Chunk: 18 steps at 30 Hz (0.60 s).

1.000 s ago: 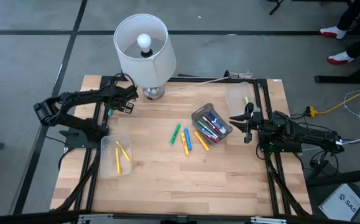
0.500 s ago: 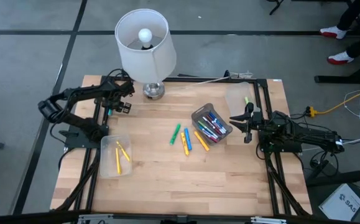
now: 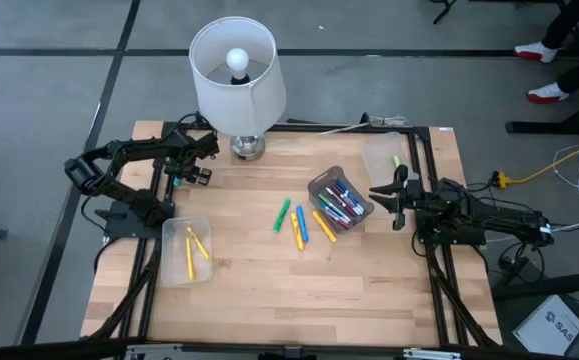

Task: Pick & Place Markers
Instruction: Put the yellow highlighter pen into the right transparent bin

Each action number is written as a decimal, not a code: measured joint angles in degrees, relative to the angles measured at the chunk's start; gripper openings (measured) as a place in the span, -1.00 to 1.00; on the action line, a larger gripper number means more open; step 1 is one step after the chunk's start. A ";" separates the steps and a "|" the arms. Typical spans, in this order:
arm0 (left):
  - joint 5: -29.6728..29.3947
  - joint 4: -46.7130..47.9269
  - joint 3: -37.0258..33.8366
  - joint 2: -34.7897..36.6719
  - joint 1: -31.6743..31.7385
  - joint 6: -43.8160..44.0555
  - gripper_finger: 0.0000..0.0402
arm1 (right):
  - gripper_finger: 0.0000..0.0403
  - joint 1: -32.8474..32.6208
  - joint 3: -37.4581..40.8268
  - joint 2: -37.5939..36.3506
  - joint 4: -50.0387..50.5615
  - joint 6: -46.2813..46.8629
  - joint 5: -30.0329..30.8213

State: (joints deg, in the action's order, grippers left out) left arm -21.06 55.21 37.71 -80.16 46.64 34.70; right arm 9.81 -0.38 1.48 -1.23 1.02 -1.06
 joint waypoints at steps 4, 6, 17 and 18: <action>-0.01 0.16 0.00 0.00 -0.49 1.82 -0.19 | -0.55 0.01 0.00 0.00 0.00 0.00 -0.02; 0.00 0.14 0.00 0.00 -0.54 2.78 -0.20 | -0.55 0.00 0.00 0.01 0.00 0.00 -0.01; -2.11 0.22 0.00 0.00 -4.29 2.10 -0.21 | -0.55 0.02 0.00 0.01 0.00 0.00 -0.02; -2.38 0.34 0.00 0.00 -4.63 2.06 -0.21 | -0.55 0.02 0.00 0.00 0.00 0.00 0.00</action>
State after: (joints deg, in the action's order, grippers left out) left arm -23.44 55.56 37.71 -80.16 42.01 36.76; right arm 9.82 -0.38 1.48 -1.23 1.02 -1.06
